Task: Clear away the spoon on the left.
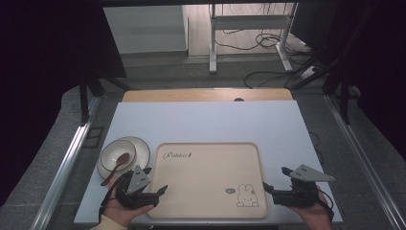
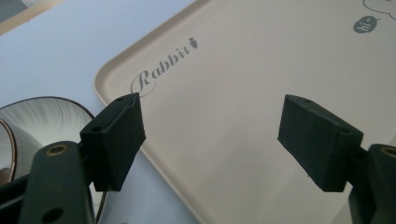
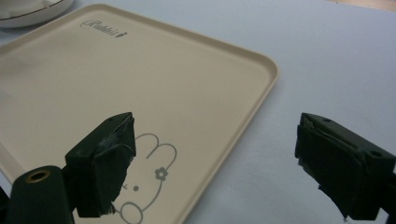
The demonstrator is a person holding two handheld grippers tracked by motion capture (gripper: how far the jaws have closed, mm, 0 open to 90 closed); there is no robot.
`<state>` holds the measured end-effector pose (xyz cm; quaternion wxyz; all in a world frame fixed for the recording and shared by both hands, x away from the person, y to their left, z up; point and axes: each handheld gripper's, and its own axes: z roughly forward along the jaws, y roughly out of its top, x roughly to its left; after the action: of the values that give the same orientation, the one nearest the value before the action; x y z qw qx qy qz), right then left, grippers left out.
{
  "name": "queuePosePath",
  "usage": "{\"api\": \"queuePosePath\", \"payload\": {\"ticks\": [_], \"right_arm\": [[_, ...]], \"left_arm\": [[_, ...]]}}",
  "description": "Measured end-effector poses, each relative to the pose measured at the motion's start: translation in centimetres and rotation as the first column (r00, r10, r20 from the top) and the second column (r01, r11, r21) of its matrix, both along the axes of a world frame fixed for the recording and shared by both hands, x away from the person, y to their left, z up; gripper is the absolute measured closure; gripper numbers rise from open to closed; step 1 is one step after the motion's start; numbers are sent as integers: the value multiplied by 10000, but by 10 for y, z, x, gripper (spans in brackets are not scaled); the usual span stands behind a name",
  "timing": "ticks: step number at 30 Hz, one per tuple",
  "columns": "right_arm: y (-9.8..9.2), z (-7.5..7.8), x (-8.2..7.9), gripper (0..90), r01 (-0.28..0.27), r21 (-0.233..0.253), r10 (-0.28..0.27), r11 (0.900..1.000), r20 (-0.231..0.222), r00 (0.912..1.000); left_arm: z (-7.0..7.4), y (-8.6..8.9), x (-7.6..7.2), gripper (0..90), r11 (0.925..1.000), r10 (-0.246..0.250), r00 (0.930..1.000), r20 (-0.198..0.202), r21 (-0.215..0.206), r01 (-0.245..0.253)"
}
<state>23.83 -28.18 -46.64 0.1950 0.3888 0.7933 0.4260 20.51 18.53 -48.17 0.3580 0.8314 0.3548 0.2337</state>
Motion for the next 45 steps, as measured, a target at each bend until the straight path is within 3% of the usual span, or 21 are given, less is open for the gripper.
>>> {"api": "queuePosePath", "payload": {"ticks": [5, 15, 20, 45], "right_arm": [[-3, -3, 1, 129, 69, -43, -70, 10000, -224, 9997], [9, -1, 0, 132, -176, -486, 173, 9987, -65, 9998], [12, 0, -1, 133, -114, -525, 114, 9986, -14, 9999], [7, -4, -2, 137, -40, -655, 33, 9978, -100, 9999]], "left_arm": [[0, 0, -1, 227, 9999, 97, 9999, 62, -98, -96], [0, 3, -9, 232, 9999, -97, 9995, 284, -29, 98], [3, 5, -11, 235, 9997, -148, 9989, 435, -192, 157], [10, 6, -8, 235, 9989, -216, 9989, 422, -411, 233]]}}
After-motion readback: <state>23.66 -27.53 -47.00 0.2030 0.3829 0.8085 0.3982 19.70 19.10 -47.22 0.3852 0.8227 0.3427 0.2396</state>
